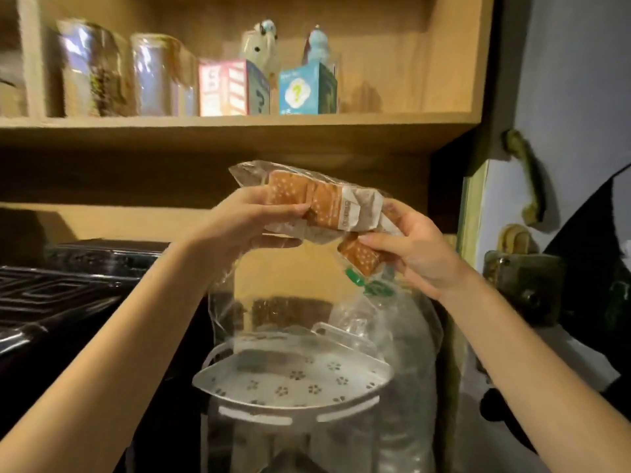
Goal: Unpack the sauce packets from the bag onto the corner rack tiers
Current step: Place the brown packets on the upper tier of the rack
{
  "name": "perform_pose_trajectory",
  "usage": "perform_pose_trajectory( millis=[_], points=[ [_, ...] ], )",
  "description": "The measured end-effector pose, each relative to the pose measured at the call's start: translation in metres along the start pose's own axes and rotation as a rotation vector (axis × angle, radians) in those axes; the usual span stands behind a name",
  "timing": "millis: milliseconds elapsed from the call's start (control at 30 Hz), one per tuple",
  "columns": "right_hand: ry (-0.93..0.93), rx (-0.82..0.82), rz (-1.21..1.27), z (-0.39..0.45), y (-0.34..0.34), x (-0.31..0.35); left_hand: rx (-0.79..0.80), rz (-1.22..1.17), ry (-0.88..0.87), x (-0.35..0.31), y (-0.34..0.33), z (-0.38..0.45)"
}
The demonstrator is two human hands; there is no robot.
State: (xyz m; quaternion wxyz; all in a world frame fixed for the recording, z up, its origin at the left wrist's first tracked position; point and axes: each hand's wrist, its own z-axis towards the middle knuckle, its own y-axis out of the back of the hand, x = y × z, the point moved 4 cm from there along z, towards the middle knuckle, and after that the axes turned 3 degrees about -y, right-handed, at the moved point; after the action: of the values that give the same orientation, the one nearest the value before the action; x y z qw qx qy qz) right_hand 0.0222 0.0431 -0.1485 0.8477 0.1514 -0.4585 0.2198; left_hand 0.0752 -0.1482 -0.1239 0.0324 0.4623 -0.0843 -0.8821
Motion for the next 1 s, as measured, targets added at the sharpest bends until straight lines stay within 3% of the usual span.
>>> perform_pose_trajectory(
  millis=[233,533,700,1000],
  points=[
    [0.207,-0.069,-0.117,0.054,0.000,0.059,0.062,-0.004,-0.168,-0.055,0.023,0.039],
    [0.234,-0.071,-0.112,0.104,0.005,0.066,0.033,0.082,-0.175,-0.066,0.046,0.078],
    [0.194,-0.038,-0.111,0.110,0.003,0.041,-0.004,0.062,-0.125,-0.039,0.053,0.079],
    [-0.037,-0.028,-0.171,0.092,0.001,-0.067,-0.078,0.044,0.113,0.070,0.053,0.046]
  ],
)
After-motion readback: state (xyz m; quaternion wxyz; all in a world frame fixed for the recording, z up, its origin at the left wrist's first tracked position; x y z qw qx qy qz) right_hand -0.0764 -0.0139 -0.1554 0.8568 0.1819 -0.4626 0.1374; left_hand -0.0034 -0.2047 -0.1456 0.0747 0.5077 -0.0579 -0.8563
